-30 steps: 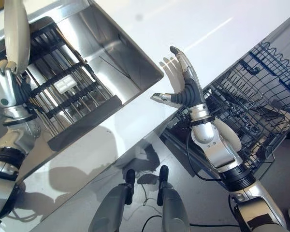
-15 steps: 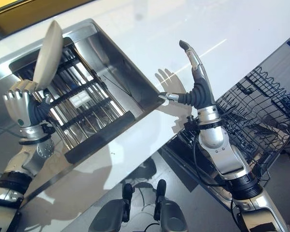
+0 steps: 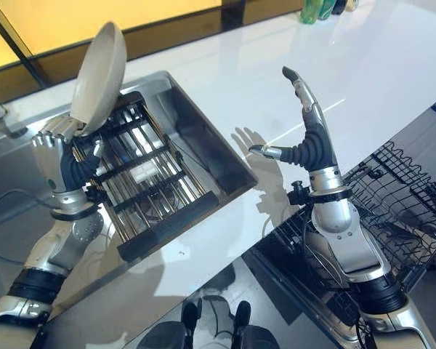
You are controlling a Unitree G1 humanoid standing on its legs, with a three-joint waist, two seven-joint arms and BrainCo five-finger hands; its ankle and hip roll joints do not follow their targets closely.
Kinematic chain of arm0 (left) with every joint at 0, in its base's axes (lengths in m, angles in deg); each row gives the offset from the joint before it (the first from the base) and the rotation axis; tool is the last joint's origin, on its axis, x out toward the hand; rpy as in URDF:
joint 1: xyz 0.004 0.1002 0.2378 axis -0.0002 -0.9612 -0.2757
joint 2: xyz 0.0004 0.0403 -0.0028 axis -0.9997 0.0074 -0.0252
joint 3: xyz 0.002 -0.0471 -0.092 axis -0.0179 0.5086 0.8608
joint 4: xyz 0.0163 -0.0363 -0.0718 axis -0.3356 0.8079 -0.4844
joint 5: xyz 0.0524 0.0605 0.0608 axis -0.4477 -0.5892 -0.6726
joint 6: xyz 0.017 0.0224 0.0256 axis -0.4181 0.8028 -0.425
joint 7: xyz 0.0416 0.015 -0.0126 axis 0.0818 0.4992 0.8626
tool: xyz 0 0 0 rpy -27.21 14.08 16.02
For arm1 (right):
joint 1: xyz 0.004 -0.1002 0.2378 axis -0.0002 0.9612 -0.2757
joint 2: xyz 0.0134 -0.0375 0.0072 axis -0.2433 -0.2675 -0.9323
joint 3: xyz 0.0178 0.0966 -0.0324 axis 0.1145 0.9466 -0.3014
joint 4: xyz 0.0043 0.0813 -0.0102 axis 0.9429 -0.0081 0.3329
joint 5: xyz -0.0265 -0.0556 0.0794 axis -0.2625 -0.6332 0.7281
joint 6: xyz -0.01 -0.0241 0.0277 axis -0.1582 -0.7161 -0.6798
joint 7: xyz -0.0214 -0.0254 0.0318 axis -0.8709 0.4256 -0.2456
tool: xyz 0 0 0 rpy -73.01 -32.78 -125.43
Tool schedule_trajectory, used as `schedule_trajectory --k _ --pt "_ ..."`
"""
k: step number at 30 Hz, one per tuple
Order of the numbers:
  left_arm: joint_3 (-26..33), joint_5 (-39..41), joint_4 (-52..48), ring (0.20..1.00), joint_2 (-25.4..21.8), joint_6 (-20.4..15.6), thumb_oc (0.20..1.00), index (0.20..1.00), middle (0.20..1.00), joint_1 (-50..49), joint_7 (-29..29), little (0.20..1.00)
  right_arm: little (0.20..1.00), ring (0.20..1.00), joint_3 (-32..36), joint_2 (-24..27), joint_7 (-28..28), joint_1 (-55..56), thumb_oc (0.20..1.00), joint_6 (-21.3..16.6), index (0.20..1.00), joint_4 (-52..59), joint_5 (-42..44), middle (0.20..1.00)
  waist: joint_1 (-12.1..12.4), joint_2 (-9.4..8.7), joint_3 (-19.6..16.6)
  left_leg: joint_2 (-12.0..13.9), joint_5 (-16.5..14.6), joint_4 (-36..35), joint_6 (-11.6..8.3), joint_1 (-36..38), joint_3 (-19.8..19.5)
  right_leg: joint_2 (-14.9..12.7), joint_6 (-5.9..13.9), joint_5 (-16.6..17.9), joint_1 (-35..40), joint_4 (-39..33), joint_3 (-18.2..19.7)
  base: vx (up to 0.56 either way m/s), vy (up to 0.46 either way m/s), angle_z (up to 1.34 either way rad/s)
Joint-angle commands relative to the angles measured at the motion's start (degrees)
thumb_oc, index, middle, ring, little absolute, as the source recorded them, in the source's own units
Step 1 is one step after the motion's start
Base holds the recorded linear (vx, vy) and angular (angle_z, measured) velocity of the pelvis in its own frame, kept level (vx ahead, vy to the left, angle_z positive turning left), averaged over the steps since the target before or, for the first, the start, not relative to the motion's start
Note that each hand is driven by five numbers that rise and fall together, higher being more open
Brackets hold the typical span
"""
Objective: Pick up plates and place into dishwasher.
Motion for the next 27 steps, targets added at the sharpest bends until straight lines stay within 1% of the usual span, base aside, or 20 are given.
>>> schedule_trajectory --k 1,6,8,9,10,11,12,13,14,17,18,19,23,27 --pt "1.6 1.0 -1.4 0.2 0.2 -2.0 0.2 0.2 0.2 -2.4 -1.1 0.2 1.0 1.0 2.3 1.1 -0.3 4.2 1.0 -4.7 1.0 3.6 2.1 1.0 0.7 1.67 -9.0 0.9 3.0 -3.1 -3.33 -3.9 -1.6 -1.1 2.62 -9.4 -2.5 11.4 -2.1 0.04 -0.037 0.01" --pt "1.7 1.6 -3.4 0.2 -0.3 -2.8 0.2 0.2 0.2 -4.2 -2.7 0.2 1.0 1.0 3.5 1.9 -1.1 5.9 1.0 -6.1 1.0 3.9 3.2 1.0 0.4 1.7 -10.0 1.2 3.1 -4.0 -3.7 -2.5 -1.6 -0.9 2.71 -9.3 -0.9 10.2 -2.4 0.02 -0.037 0.03" --pt "1.3 5.8 -4.1 0.2 -0.5 -5.3 0.2 0.2 0.2 -4.5 -7.3 0.2 1.0 1.0 3.6 2.5 -1.6 5.7 1.0 -6.9 1.0 3.9 3.4 1.0 0.4 1.67 -10.2 1.2 3.1 -4.3 -3.76 -2.1 -1.6 -0.8 2.81 -9.2 -0.4 9.8 -2.5 -0.02 -0.04 0.08" --pt "0.9 9.5 -4.5 0.2 -0.4 -7.7 0.2 0.2 0.2 -4.5 -12.1 0.2 1.0 1.0 3.7 2.8 -2.1 5.6 1.0 -7.3 1.0 4.0 3.7 1.0 0.3 1.68 -10.3 1.2 3.0 -4.3 -3.8 -1.9 -1.5 -0.8 2.87 -9.2 -0.3 9.6 -2.5 -0.02 -0.038 0.04" --pt "0.4 13.0 -5.4 0.2 -0.3 -11.2 0.2 0.2 0.2 -4.6 -17.8 0.2 1.0 1.0 3.8 3.0 -2.5 5.4 1.0 -7.8 1.0 4.1 3.7 1.0 0.3 1.72 -10.5 1.3 3.1 -4.5 -3.81 -1.7 -1.5 -0.8 2.91 -9.2 -0.1 9.5 -2.6 -0.02 -0.032 0.01" --pt "-0.2 15.1 -6.8 0.2 -0.2 -13.3 0.2 0.2 0.2 -4.7 -21.8 0.2 1.0 1.0 4.0 3.4 -2.8 5.2 1.0 -7.9 1.0 4.2 3.7 1.0 0.3 1.8 -10.6 1.3 3.1 -4.5 -3.82 -1.5 -1.4 -0.8 2.93 -9.2 0.1 9.4 -2.7 0.0 0.0 0.0" --pt "-0.5 16.6 -8.0 0.2 -0.3 -14.7 0.2 0.2 0.2 -4.7 -24.9 0.2 1.0 1.0 4.1 3.7 -3.0 5.1 1.0 -7.9 1.0 4.4 3.7 1.0 0.3 1.88 -10.6 1.3 3.1 -4.6 -3.85 -1.5 -1.4 -0.8 2.94 -9.1 0.1 9.4 -2.8 -0.04 -0.017 0.03" --pt "-1.8 21.5 -11.7 0.2 -0.8 -17.3 0.2 0.2 0.2 -4.8 -32.5 0.2 1.0 1.0 4.5 4.8 -3.6 4.3 1.0 -7.7 1.0 4.7 4.4 1.0 0.3 2.1 -10.8 1.4 3.2 -4.6 -3.93 -1.3 -1.4 -0.8 3.03 -9.0 0.3 9.3 -2.8 -0.04 -0.01 0.02" --pt "-1.9 24.0 -13.3 0.2 -1.2 -18.4 0.2 0.2 0.2 -4.9 -35.7 0.2 1.0 1.0 4.5 5.3 -3.8 3.8 1.0 -7.4 1.0 4.9 4.5 1.0 0.3 2.25 -10.8 1.4 3.2 -4.7 -3.98 -1.1 -1.3 -0.8 3.06 -9.0 0.4 9.2 -2.8 -0.04 -0.005 0.02" --pt "-1.4 33.2 -20.1 0.2 -4.3 -19.1 0.2 0.2 0.2 -4.4 -45.1 0.2 1.0 1.0 4.4 7.4 -4.3 2.7 1.0 -6.9 1.0 5.4 5.7 1.0 0.3 2.74 -11.3 1.5 3.3 -5.1 -3.97 -0.5 -1.2 -0.7 3.15 -8.9 0.9 9.0 -2.7 -0.03 0.002 0.01" --pt "-1.1 34.8 -21.2 0.2 -4.8 -19.0 0.2 0.2 0.2 -4.4 -46.5 0.2 1.0 1.0 4.3 7.6 -4.3 2.6 1.0 -6.9 1.0 5.4 5.9 1.0 0.3 2.77 -11.3 1.5 3.3 -5.1 -3.97 -0.4 -1.2 -0.7 3.16 -8.9 1.0 8.9 -2.7 -0.04 -0.006 0.0" --pt "-0.7 38.3 -23.5 0.2 -5.6 -18.9 0.2 0.2 0.2 -4.2 -49.8 0.2 1.0 1.0 4.5 8.0 -4.6 2.6 1.0 -6.9 1.0 5.5 6.2 1.0 0.3 2.91 -11.5 1.6 3.3 -5.2 -3.94 -0.2 -1.2 -0.8 3.14 -9.0 1.3 8.9 -2.9 -0.03 -0.009 0.0" --pt "0.3 44.4 -28.2 0.2 -6.6 -18.3 0.2 0.2 0.2 -4.1 -56.0 0.2 1.0 1.0 5.5 8.5 -5.7 3.5 1.0 -7.4 1.0 5.9 7.1 1.0 0.2 3.24 -11.9 1.6 3.5 -5.4 -3.85 0.1 -1.4 -0.8 3.12 -9.2 1.7 9.0 -3.1 -0.02 -0.006 0.0" --pt "0.5 49.3 -31.5 0.2 -7.9 -18.3 0.2 0.2 0.2 -2.0 -60.6 0.2 1.0 1.0 6.3 9.3 -9.0 3.4 1.0 -7.9 1.0 6.0 8.5 1.0 0.1 3.43 -12.7 1.6 3.8 -5.6 -3.93 0.5 -1.6 -0.8 3.09 -9.3 2.2 8.9 -3.3 -0.03 -0.014 0.04"
